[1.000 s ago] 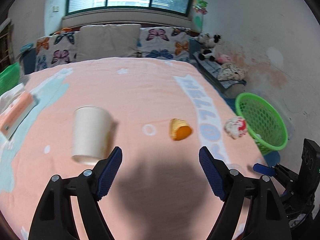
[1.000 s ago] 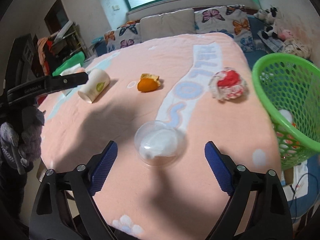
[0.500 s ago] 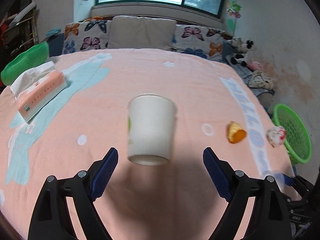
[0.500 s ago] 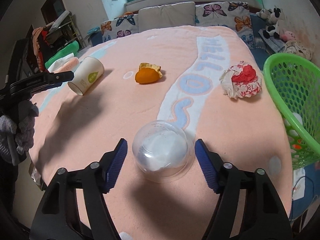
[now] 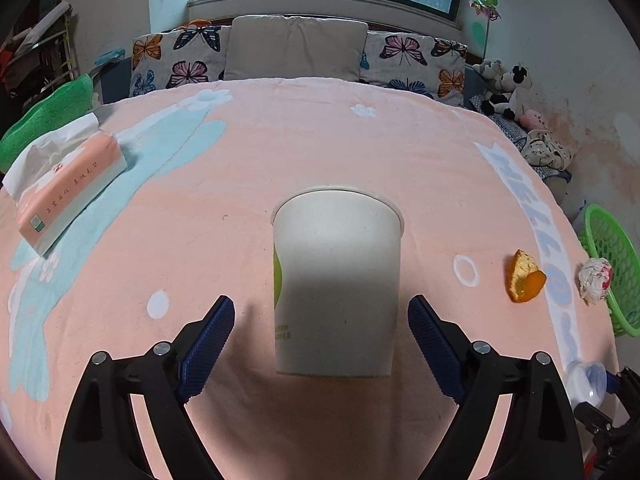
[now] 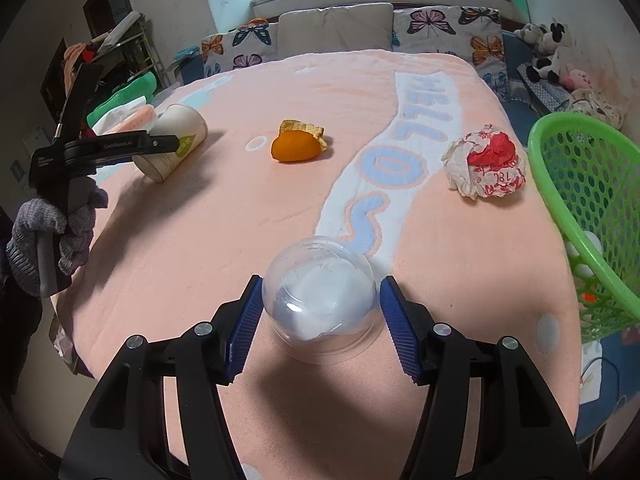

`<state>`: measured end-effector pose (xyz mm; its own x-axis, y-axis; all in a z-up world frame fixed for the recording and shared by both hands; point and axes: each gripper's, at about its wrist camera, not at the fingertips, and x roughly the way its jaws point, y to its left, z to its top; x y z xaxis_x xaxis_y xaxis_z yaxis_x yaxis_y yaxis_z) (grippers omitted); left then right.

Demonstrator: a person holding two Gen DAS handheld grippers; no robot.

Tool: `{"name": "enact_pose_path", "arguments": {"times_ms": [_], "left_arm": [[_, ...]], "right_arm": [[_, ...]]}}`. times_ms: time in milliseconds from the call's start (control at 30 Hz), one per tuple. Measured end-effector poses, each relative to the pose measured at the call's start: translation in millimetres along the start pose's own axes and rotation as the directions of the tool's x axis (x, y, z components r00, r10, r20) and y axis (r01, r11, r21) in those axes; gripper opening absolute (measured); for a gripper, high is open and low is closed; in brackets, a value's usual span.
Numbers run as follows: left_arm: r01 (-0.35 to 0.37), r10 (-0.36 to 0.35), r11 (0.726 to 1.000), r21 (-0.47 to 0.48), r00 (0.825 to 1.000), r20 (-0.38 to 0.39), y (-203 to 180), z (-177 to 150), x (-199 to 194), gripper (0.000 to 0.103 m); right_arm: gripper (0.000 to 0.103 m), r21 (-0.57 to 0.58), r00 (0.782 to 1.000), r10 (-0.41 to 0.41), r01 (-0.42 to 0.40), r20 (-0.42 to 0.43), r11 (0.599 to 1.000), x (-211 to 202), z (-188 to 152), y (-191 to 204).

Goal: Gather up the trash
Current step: 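Grasp the white paper cup with the left tool while the right holds the lid, then drop the lid into the basket with the right tool while the left drops the paper cup in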

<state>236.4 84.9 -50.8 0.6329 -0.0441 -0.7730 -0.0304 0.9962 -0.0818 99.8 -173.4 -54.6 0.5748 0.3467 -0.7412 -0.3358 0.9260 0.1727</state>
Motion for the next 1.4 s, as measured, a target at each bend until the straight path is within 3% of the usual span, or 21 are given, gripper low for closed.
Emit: {"name": "enact_pose_path", "arguments": {"times_ms": [100, 333, 767, 1033, 1400], "left_arm": [[-0.008, 0.008, 1.000, 0.010, 1.000, 0.011, -2.7, -0.5, 1.9, 0.085], [0.018, -0.018, 1.000, 0.004, 1.000, 0.017, -2.8, -1.7, 1.6, 0.061], [0.068, -0.072, 0.997, 0.048, 0.994, 0.083, -28.2, -8.7, -50.7, 0.059], [0.144, -0.162, 0.980, 0.134, 0.978, 0.132, -75.9, -0.3, -87.8, 0.059], [0.218, -0.257, 0.940, 0.262, 0.959, 0.123, -149.9, 9.3, -103.4, 0.059]], "right_arm": [[0.061, -0.002, 1.000, -0.001, 0.001, -0.001, 1.000, -0.1, 0.4, -0.1], [0.060, 0.003, 1.000, 0.003, -0.003, 0.010, 1.000, -4.5, 0.0, 0.5], [0.060, 0.081, 0.996, 0.013, -0.020, 0.093, 0.997, -38.0, 12.7, -25.7], [0.060, 0.160, 0.987, -0.080, 0.057, 0.142, 0.985, -70.8, 21.1, -79.2], [0.060, 0.272, 0.960, -0.249, 0.208, 0.126, 0.940, -95.0, 19.6, -166.5]]}}
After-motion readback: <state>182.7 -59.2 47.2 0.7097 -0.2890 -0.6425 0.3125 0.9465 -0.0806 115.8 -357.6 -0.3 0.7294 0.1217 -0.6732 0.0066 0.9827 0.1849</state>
